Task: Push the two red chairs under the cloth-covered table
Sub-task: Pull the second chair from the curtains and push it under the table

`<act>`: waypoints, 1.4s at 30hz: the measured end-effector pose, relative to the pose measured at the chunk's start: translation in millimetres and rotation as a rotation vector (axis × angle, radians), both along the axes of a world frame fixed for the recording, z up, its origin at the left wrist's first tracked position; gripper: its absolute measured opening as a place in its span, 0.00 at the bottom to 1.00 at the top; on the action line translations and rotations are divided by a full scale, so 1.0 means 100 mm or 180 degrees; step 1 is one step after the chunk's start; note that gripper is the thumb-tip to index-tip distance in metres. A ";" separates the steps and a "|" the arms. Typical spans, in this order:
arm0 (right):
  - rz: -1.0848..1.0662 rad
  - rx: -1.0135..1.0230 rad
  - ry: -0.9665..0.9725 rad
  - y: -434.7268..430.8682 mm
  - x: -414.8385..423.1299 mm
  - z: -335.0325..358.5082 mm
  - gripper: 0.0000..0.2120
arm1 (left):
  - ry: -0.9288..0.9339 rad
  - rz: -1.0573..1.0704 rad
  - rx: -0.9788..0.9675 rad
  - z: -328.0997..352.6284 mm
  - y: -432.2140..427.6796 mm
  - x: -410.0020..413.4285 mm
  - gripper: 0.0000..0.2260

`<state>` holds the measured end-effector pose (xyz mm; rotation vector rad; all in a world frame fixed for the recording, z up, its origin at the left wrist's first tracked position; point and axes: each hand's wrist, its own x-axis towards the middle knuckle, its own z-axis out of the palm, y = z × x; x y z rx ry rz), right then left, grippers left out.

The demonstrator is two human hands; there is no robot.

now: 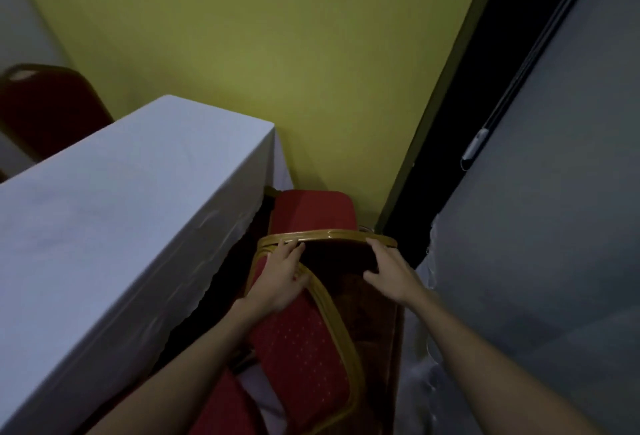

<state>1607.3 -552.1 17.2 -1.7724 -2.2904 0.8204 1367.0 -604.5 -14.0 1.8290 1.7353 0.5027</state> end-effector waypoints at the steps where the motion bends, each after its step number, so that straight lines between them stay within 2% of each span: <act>1: 0.0083 0.0025 -0.0048 0.14 -0.03 0.00 0.36 | 0.0002 0.0017 0.0005 0.01 0.11 0.01 0.30; 4: 0.0418 0.0017 -0.0285 0.57 -0.09 -0.08 0.36 | 0.0107 0.0064 -0.0104 -0.01 0.45 0.05 0.31; 7: 0.0807 -0.0063 -0.0539 0.94 -0.14 -0.24 0.36 | 0.0473 0.0012 -0.0313 -0.05 0.76 0.07 0.32; 10: 0.1319 -0.0296 -0.0732 1.36 -0.16 -0.47 0.31 | 0.0841 0.0076 -0.0620 -0.15 1.08 0.10 0.32; 12: 0.1505 -0.0435 -0.0752 1.51 -0.16 -0.58 0.26 | 0.1004 0.0066 -0.0870 -0.19 1.23 0.11 0.27; 15: 0.1745 -0.0461 -0.0652 1.63 -0.15 -0.67 0.22 | 0.1217 0.0186 -0.1126 -0.23 1.36 0.10 0.14; 17: 0.1947 -0.0531 -0.0595 1.72 -0.14 -0.72 0.21 | 0.1357 0.0338 -0.1223 -0.26 1.41 0.11 0.11; 21: 0.2009 -0.0602 -0.0486 1.76 -0.14 -0.74 0.23 | 0.1690 0.0435 -0.1118 -0.29 1.44 0.13 0.11; 26: 0.2203 -0.0679 -0.0545 1.83 -0.11 -0.64 0.23 | 0.1698 0.0566 -0.0945 -0.27 1.45 0.23 0.09; 36: 0.2169 -0.0678 -0.1429 2.25 0.40 -0.50 0.38 | 0.1732 0.0259 -0.0774 -0.34 1.51 0.83 0.09; 42: 0.2535 -0.0548 -0.1758 2.71 0.38 -0.42 0.39 | 0.1538 0.0435 -0.0846 -0.33 1.59 1.04 0.11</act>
